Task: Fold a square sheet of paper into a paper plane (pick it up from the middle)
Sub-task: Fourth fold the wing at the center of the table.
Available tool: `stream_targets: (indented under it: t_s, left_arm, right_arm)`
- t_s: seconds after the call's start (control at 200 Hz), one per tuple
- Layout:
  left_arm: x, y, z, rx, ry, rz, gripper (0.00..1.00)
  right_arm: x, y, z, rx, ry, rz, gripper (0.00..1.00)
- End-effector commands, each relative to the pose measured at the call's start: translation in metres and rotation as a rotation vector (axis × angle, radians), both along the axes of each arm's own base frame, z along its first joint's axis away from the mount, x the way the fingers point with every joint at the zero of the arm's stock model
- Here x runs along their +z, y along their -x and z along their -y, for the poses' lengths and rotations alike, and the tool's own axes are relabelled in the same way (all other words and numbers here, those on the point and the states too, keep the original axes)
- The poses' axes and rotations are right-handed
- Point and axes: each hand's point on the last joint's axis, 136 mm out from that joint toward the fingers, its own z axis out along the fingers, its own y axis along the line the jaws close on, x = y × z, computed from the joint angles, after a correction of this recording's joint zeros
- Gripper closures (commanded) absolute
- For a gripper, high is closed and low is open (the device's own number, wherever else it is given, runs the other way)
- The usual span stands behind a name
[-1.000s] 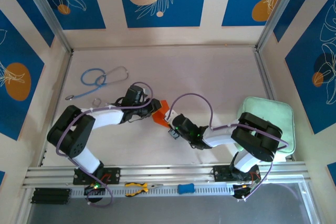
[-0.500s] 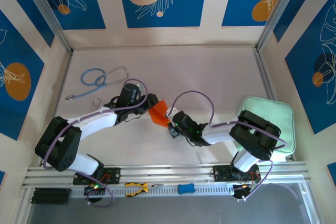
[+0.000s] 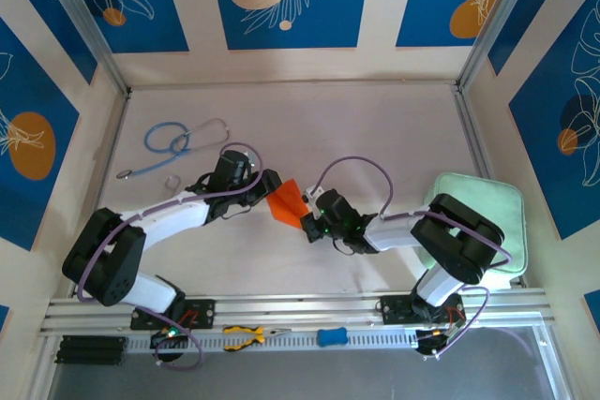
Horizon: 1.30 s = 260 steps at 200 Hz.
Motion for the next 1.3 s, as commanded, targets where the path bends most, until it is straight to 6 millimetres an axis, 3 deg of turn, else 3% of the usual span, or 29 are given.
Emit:
stream_targets:
  t_s: [0.0,0.215,0.465,0.595,0.85,1.295]
  left_arm:
    - [-0.006,0.004,-0.001,-0.001,-0.006,-0.018,0.49]
    - [-0.009,0.005,0.0,-0.005,0.0,-0.028,0.56]
    - [-0.019,0.009,0.002,-0.007,0.014,-0.048,0.8]
    - [-0.023,0.011,0.006,-0.026,0.025,-0.058,0.87]
    - [-0.031,0.013,0.015,-0.057,0.05,-0.075,0.94]
    - [-0.044,0.014,0.032,-0.094,0.06,-0.097,0.95]
  right_arm:
    - [-0.003,0.005,-0.003,-0.012,-0.062,-0.075,0.91]
    - [-0.005,0.005,-0.004,-0.034,-0.134,-0.182,0.91]
    - [-0.006,0.005,-0.004,-0.078,-0.213,-0.253,0.91]
    - [-0.004,0.005,-0.004,-0.082,-0.266,-0.286,0.92]
    - [-0.007,0.004,-0.003,-0.105,-0.321,-0.399,0.92]
    - [-0.01,0.003,0.001,-0.152,-0.433,-0.533,0.92]
